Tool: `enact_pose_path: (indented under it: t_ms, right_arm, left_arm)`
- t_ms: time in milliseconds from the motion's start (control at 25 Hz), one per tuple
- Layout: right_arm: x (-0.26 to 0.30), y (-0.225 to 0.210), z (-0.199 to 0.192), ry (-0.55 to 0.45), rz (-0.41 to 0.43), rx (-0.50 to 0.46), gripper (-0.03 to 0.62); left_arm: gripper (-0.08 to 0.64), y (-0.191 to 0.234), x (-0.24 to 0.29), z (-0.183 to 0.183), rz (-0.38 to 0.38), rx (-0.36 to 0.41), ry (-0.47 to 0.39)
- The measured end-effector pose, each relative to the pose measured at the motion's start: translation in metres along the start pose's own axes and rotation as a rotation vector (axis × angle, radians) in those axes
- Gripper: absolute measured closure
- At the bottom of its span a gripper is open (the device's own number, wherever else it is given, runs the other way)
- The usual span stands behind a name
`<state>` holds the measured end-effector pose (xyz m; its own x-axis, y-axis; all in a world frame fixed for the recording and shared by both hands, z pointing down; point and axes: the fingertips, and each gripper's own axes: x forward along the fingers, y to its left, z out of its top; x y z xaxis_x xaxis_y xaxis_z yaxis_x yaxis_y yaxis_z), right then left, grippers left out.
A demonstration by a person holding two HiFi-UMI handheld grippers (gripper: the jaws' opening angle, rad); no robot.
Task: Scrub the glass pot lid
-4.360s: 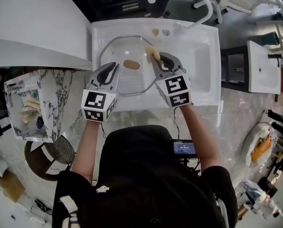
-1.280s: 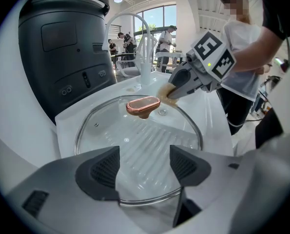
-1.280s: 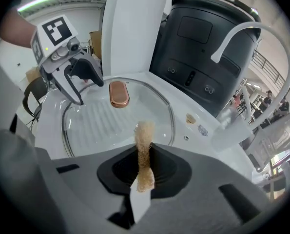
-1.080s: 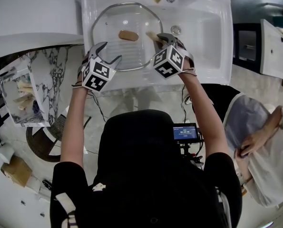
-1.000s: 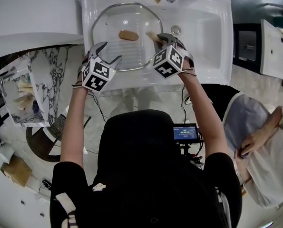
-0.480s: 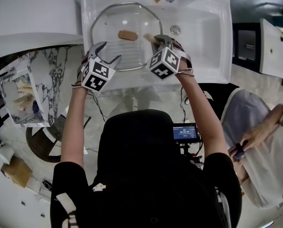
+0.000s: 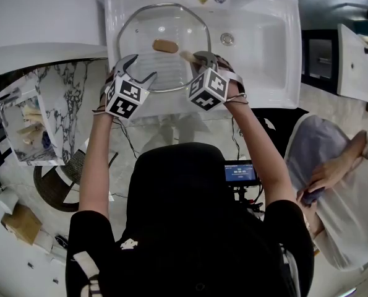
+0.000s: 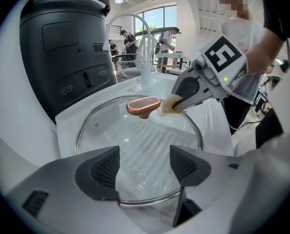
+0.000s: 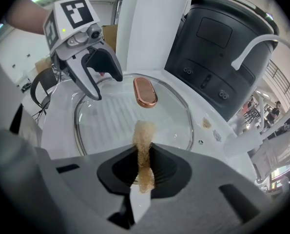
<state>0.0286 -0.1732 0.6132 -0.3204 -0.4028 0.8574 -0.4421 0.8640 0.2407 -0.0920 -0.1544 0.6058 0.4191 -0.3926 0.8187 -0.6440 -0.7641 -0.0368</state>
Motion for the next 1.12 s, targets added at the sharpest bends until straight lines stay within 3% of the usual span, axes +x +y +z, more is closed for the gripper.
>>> enact_pose_path:
  t_ms: [560, 800, 1120]
  right_arm:
    - [-0.004, 0.022, 0.009, -0.022, 0.045, -0.024, 0.571]
    - [-0.006, 0.039, 0.016, -0.042, 0.119, -0.008, 0.571]
    - [-0.008, 0.056, 0.020, -0.049, 0.164, -0.085, 0.571]
  left_arm:
    - [0.265, 0.000, 0.000, -0.001, 0.002, 0.000, -0.002]
    - [0.265, 0.000, 0.000, -0.001, 0.002, 0.000, -0.003]
    - [0.265, 0.000, 0.000, 0.000, 0.001, 0.000, -0.006]
